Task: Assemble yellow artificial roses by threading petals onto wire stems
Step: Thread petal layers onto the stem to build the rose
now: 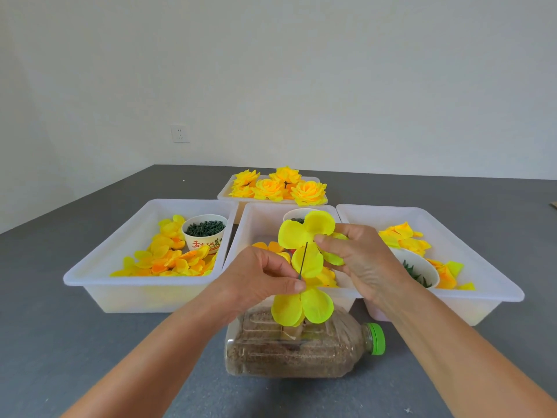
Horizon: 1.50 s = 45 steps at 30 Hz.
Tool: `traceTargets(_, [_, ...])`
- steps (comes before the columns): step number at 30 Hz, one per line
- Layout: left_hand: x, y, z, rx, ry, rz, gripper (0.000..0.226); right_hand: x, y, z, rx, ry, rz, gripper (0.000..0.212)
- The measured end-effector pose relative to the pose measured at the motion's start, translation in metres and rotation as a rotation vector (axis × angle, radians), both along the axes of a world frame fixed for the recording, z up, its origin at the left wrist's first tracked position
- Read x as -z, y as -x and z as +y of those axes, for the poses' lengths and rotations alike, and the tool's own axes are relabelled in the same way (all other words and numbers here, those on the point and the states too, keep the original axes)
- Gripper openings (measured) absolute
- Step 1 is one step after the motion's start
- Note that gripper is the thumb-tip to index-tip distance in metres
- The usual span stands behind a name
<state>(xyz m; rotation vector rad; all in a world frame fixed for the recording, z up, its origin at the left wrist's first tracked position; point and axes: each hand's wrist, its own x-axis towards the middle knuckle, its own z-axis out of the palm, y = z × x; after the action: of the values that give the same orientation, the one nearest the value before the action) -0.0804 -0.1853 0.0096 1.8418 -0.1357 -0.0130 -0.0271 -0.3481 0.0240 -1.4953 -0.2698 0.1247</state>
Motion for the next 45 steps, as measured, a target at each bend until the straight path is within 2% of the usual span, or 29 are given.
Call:
traceTargets(4, [0.002, 0.0, 0.0, 0.001, 0.016, 0.0, 0.01, -0.002, 0.006, 0.002, 0.04, 0.022, -0.112, 0.011])
traceTargets(9, [0.003, -0.002, 0.0, -0.01, 0.014, 0.002, 0.004, -0.005, 0.012, 0.001, -0.056, -0.046, -0.068, 0.013])
traceTargets(15, [0.006, -0.003, 0.0, -0.019, 0.034, 0.001, 0.007, -0.004, 0.021, -0.004, -0.05, -0.005, -0.18, 0.008])
traceTargets(19, [0.006, -0.003, 0.0, -0.015, 0.029, -0.003, 0.014, -0.002, 0.022, -0.005, 0.01, 0.123, -0.352, 0.013])
traceTargets(22, [0.005, -0.002, 0.0, -0.016, 0.022, -0.004, 0.008, -0.001, 0.022, -0.007, 0.041, 0.22, -0.499, 0.014])
traceTargets(34, [0.003, 0.0, -0.001, -0.009, 0.039, -0.007, 0.005, 0.001, 0.022, -0.008, 0.079, 0.374, -0.822, 0.012])
traceTargets(42, [0.006, -0.001, 0.001, 0.005, 0.055, -0.013, 0.009, -0.003, 0.023, -0.013, 0.211, 0.652, -1.318, 0.012])
traceTargets(45, [0.008, -0.002, 0.002, -0.006, 0.053, -0.014, 0.008, -0.002, 0.02, -0.013, 0.258, 0.685, -1.384, 0.014])
